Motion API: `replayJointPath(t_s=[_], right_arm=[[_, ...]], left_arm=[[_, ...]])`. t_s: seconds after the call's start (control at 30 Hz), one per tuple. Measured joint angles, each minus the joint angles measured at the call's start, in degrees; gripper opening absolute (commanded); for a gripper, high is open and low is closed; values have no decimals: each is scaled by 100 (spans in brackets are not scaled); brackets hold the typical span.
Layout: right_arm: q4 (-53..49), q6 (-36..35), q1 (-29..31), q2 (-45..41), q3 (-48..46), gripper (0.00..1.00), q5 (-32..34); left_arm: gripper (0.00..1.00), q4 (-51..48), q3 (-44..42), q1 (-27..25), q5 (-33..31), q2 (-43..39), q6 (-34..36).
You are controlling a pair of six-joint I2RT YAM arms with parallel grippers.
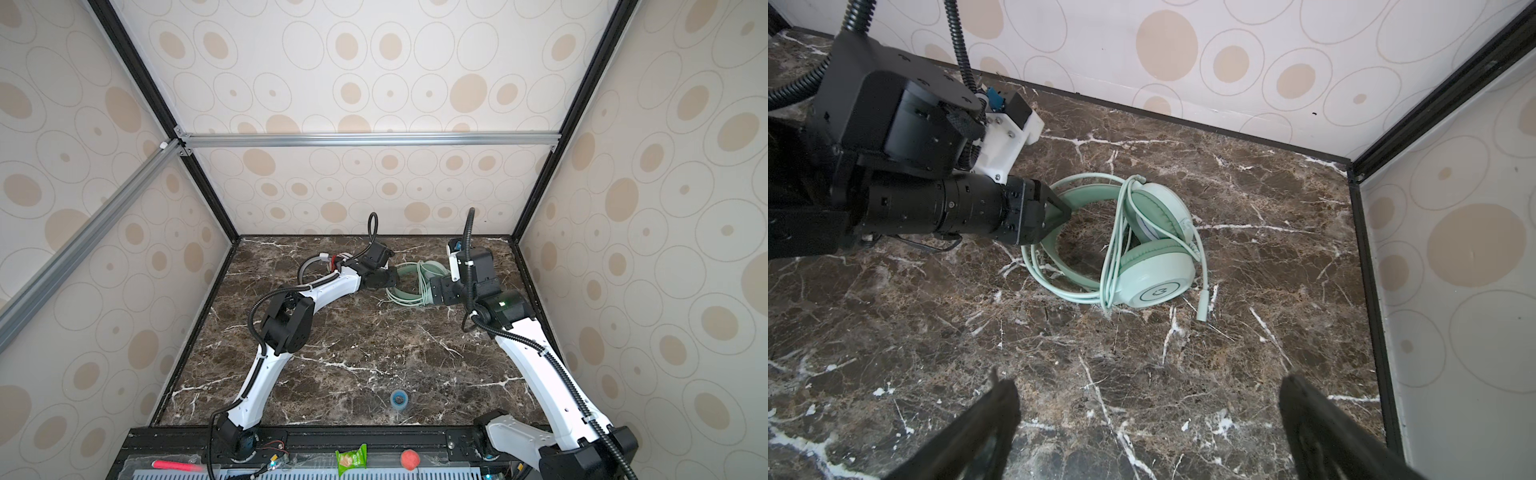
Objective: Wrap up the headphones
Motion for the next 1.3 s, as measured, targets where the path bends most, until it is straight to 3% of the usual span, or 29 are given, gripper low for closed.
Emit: replayJointPath(t_s=[0.07, 0.23, 0.27, 0.33, 0.37, 0.63, 0.8, 0.97, 1.03, 1.17, 1.3], right_arm=[[42, -7, 0, -52, -20, 100, 55], [160, -7, -2, -157, -122, 100, 166], [190, -9, -2, -170, -151, 100, 192], [262, -7, -2, -219, -240, 100, 267], [304, -7, -2, -260, -313, 100, 317], [791, 229, -13, -750, -1108, 100, 837], [1744, 562, -55, -1401, -2323, 100, 1086], [2962, 1102, -111, -1895, -4085, 100, 2159], [3536, 997, -144, -1812, -4555, 100, 2378], [4594, 859, -282, -1029, -4800, 100, 2581], [5702, 680, -575, 151, -4828, 100, 2511]], left_arm=[[69, -2, -7, 4, 0, -7, 24], [79, -20, -236, 7, 7, -229, 157], [87, -26, -302, 2, 4, -326, 214], [91, -50, -498, -20, -2, -605, 323], [98, -52, -640, -42, -7, -826, 367], [98, 485, -2717, -625, -341, -3696, 813], [98, 1029, -4712, -787, -984, -5866, 925], [98, 973, -6756, -98, -2238, -7646, 922], [98, 979, -7475, 326, -2647, -8262, 949], [98, 1189, -8561, 1419, -3080, -9125, 1119], [98, 2194, -9392, 2166, -3362, -9154, 1510]])
